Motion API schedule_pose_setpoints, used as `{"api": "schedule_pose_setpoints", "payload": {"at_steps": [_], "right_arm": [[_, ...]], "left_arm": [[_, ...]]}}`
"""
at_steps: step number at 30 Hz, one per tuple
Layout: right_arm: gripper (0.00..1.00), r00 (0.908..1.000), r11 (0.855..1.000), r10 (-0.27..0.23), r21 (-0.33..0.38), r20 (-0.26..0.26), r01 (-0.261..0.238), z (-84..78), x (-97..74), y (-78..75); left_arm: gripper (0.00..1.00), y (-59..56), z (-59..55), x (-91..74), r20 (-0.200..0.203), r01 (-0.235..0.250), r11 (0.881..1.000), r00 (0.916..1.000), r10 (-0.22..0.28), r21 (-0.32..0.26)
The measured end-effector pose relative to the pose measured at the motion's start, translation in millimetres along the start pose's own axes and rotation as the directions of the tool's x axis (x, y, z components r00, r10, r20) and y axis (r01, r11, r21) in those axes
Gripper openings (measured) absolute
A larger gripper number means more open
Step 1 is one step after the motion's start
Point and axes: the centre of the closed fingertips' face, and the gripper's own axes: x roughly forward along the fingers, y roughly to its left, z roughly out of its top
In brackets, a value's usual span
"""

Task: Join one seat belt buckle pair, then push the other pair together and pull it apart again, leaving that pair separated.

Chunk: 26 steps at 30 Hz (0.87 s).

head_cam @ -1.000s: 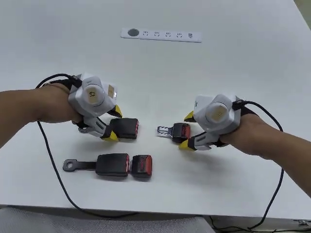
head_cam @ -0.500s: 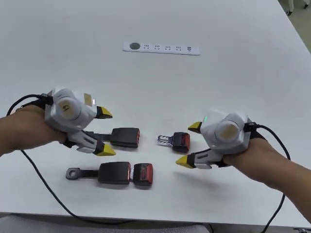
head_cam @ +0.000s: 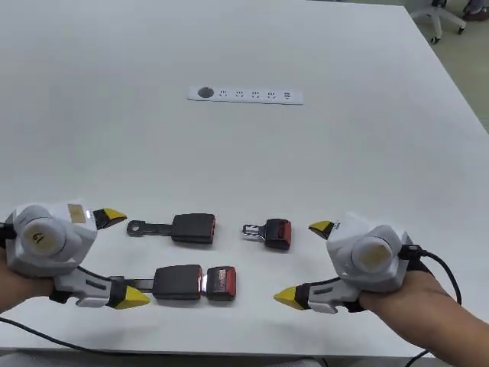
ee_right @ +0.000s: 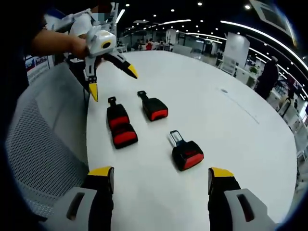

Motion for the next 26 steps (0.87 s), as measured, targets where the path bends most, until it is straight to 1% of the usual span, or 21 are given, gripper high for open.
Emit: {"api": "schedule_pose_setpoints", "payload": {"at_steps": [2,3,4,5,6,7,9,11,13,14,15,16,17,18,22,26], "right_arm": [[0.85,1.0,1.0,-0.004,0.006,0.005,0.004,-0.4,-0.8,3.3],[0.89,0.9999,1.0,-0.011,0.005,0.008,0.011,0.2,-2.6,5.3],[0.92,0.9998,1.0,-0.016,0.004,0.009,0.016,-0.6,-2.8,6.5],[0.94,0.9998,1.0,-0.017,0.005,0.01,0.017,-1.3,-2.5,7.2],[0.96,0.9998,1.0,-0.018,0.011,0.008,0.018,-1.6,-2.6,7.6],[0.98,0.9998,1.0,-0.02,0.021,0.007,0.02,-5.0,-0.5,6.7],[0.99,0.9995,0.999,-0.029,0.018,0.015,0.028,-2.6,-3.6,9.3],[0.99,0.9994,0.999,-0.03,0.024,0.018,0.03,-1.9,-4.1,8.5],[0.99,0.9991,0.999,-0.035,0.026,0.022,0.034,-1.9,-4.9,10.8],[0.99,0.9991,0.999,-0.035,0.027,0.023,0.034,-1.9,-5.1,11.5],[0.99,0.999,0.999,-0.037,0.028,0.024,0.036,-1.9,-6.0,13.1],[0.99,0.9989,0.999,-0.038,0.029,0.028,0.037,-1.4,-6.8,14.0],[0.99,0.9987,0.999,-0.04,0.027,0.033,0.039,0.5,-9.5,18.2],[0.99,0.9986,0.999,-0.041,0.027,0.035,0.04,1.1,-10.2,18.8],[0.99,0.9979,0.998,-0.049,0.034,0.043,0.047,0.9,-12.1,16.7],[0.99,0.9975,0.999,-0.053,0.015,0.047,0.052,3.0,-15.1,16.0]], "left_arm": [[0.94,-2.5,-4.6,-5.9,0.013,-0.009,1.0,0.9999,0.01,-0.023],[0.98,-2.3,-7.1,-7.8,0.012,-0.017,0.999,0.9998,0.017,-0.028],[0.99,-1.2,-14.2,-12.5,0.012,-0.023,0.999,0.9997,0.023,-0.037],[1.0,-1.2,-16.8,-15.2,0.011,-0.026,0.999,0.9996,0.026,-0.043],[1.0,-1.6,-15.5,-15.7,0.012,-0.029,0.998,0.9995,0.03,-0.05],[1.0,-1.8,-17.5,-18.6,0.013,-0.034,0.997,0.9993,0.035,-0.062],[1.0,-2.8,-24.2,-23.7,0.013,-0.036,0.997,0.9992,0.037,-0.073],[1.0,-5.5,-26.5,-25.3,0.019,-0.03,0.996,0.9993,0.032,-0.086],[1.0,-6.1,-29.7,-26.2,0.022,-0.038,0.995,0.9989,0.041,-0.094],[1.0,-3.3,-35.5,-28.1,0.027,-0.043,0.994,0.9986,0.046,-0.101],[1.0,-2.6,-36.8,-28.7,0.028,-0.047,0.993,0.9983,0.05,-0.105],[1.0,-2.7,-34.0,-26.6,0.028,-0.053,0.993,0.998,0.057,-0.106],[1.0,-2.4,-34.3,-27.1,0.03,-0.056,0.992,0.9978,0.059,-0.11],[1.0,-1.5,-36.8,-28.8,0.034,-0.057,0.992,0.9976,0.061,-0.113],[1.0,-0.2,-38.8,-30.8,0.041,-0.07,0.99,0.9963,0.076,-0.125],[1.0,-3.3,-35.7,-30.1,0.051,-0.071,0.99,0.9957,0.078,-0.123]]}}
